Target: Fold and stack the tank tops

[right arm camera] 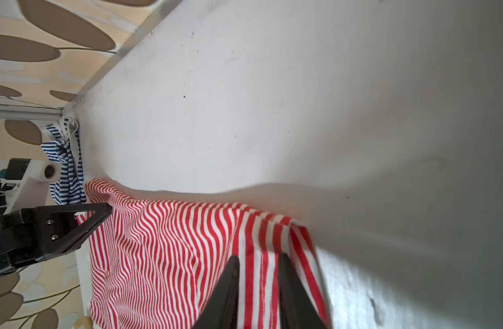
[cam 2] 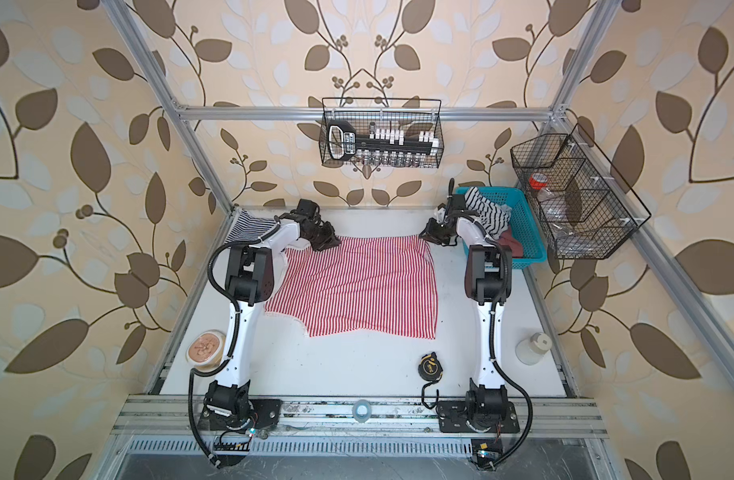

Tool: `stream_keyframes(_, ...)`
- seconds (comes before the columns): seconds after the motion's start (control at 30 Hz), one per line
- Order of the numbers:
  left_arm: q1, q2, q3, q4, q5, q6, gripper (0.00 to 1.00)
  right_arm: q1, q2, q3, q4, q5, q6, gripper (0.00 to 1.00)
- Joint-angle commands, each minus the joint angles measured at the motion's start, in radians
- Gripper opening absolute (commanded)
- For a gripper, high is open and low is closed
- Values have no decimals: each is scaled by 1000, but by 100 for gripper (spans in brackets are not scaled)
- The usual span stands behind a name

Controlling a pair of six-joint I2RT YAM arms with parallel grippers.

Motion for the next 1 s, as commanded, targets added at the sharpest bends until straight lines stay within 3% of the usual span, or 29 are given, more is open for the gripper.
stream_keyframes(0.0,13,26,0,2,-16,-7,15,-17,-29,-38,20,16,-12,28)
stream_keyframes(0.53,18,34,-20,0,-16,-16,14,-22,45,-3,88,-100,51,24)
stream_keyframes(0.83,18,38,-27,-3,-12,-13,14,3,68,43,30,-43,11,23)
stream_keyframes(0.97,19,38,-27,-3,-13,-13,14,5,64,43,29,-33,11,16)
